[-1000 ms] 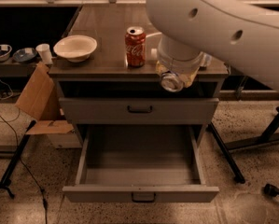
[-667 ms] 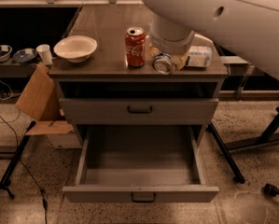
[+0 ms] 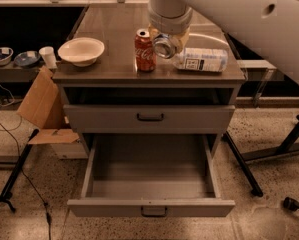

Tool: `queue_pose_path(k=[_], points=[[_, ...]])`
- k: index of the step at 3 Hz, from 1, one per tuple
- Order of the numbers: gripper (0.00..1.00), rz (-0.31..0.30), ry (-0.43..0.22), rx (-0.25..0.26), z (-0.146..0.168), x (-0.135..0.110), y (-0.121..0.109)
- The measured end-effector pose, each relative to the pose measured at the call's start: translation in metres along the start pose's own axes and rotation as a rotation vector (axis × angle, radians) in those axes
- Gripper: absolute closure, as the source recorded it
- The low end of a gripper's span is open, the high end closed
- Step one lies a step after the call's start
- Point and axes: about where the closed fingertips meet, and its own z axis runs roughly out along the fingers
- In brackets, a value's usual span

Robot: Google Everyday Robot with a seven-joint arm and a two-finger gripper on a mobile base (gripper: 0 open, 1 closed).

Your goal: Pick pepsi can from middle drawer and place on counter

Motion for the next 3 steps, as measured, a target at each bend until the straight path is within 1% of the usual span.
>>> queue_pose_path(k=[1,2,3], points=[[1.0,0.045,0.004,0.003,0.01,0.021,-0.018],[1.0,0.096,0.013,-0.018,0.023,0.039,-0.034],[1.0,0.138,0.033,-0.065,0.036,0.053,-0.043]])
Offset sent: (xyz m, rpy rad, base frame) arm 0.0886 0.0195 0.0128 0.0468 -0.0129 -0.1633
